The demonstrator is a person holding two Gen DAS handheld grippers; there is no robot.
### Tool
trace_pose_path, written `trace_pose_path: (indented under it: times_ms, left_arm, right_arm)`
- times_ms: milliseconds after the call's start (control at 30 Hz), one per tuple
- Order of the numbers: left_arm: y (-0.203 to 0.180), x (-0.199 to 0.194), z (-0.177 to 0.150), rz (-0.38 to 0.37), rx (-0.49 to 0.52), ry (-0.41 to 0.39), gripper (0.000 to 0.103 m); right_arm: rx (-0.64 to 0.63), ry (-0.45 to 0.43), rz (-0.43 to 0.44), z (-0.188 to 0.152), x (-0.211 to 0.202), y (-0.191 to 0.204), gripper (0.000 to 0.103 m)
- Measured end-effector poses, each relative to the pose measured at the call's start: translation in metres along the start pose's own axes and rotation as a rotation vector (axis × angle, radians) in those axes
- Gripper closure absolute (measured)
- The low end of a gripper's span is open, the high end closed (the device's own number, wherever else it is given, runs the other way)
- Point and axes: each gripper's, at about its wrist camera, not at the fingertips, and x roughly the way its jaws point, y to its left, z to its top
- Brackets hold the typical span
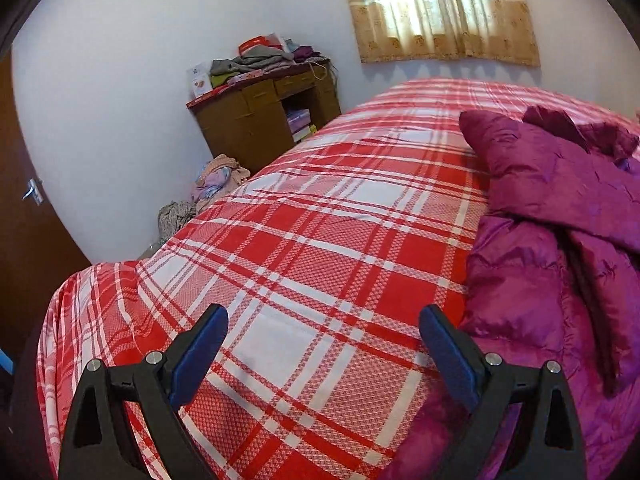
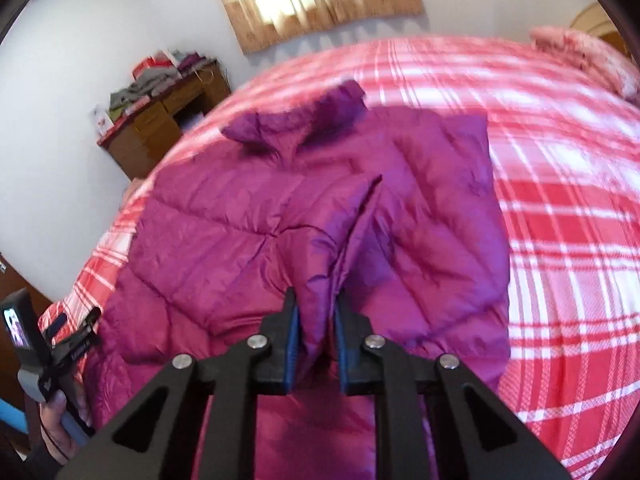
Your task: Fold large clothes
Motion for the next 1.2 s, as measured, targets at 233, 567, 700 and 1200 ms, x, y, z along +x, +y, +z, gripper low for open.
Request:
trace_pose_path:
  times_ms: [233, 567, 700, 1200]
  left_arm:
    - [-0.003, -0.036, 0.044, -0.079, 0.050, -0.032, 0.006]
    - [-0.128, -0.030, 0.119, -0.231, 0.109, -0.154, 0.006]
    - [-0.166, 0.033, 0.106, -0.142, 0.159, -0.033, 0.006]
    - [-0.175, 0.063, 0.096, -0.165, 0.169, 0.065, 0.006]
  right_arm:
    - [0.040, -0.059, -0.110, 0.001, -0.028, -0.018, 0.042]
    - [-0.068, -0.093, -0.075, 0.052, 0.005, 0.029, 0.066]
    - [-0.068, -0.049, -0.114, 0.048, 0.042, 0.021, 0.069]
    - [-0.105, -0.052, -0.121, 0.031, 0.063, 0.012, 0.071]
